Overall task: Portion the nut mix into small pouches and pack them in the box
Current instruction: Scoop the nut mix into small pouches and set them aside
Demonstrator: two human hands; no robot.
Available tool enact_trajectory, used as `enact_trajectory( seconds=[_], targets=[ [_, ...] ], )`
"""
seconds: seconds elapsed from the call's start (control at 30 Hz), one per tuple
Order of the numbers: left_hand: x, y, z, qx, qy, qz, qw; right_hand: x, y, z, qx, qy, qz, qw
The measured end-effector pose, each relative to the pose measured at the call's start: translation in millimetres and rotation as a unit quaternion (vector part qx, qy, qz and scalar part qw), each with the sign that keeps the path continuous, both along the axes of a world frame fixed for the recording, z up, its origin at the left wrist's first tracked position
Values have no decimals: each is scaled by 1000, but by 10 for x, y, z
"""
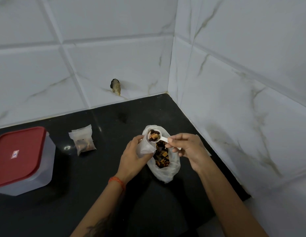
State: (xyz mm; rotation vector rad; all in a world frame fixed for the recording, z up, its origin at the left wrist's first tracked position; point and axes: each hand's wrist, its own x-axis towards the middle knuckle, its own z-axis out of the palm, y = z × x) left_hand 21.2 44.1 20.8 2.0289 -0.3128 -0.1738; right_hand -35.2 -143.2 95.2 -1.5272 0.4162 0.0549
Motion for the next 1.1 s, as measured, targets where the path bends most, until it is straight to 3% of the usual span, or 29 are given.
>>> enact_trajectory(
  seconds=[0.07,0.13,0.23,0.5,0.9,1.0,1.1],
  targets=[
    [6,-12,35,-36,22,-3,999,-4,99,0,-158,-54,16,986],
    [-4,-20,49,-54,36,-5,998,-3,164,-61,-348,-122,54,928],
    [-32,-27,53,-72,37,-16,997,-25,198,-93,-453,-195,82,866],
    [-68,-26,132,-133,50,-24,989,4,150,-37,-451,-268,68,849],
    [-90,-29,196,-151,49,-32,987,21,141,-125,-462,-255,51,848],
    [-90,-30,197,-143,47,-28,988,17,156,-126,-445,-247,33,860],
    [-92,-19,195,-142,55,-19,988,11,126,-77,-372,-186,17,909]
  ],
)
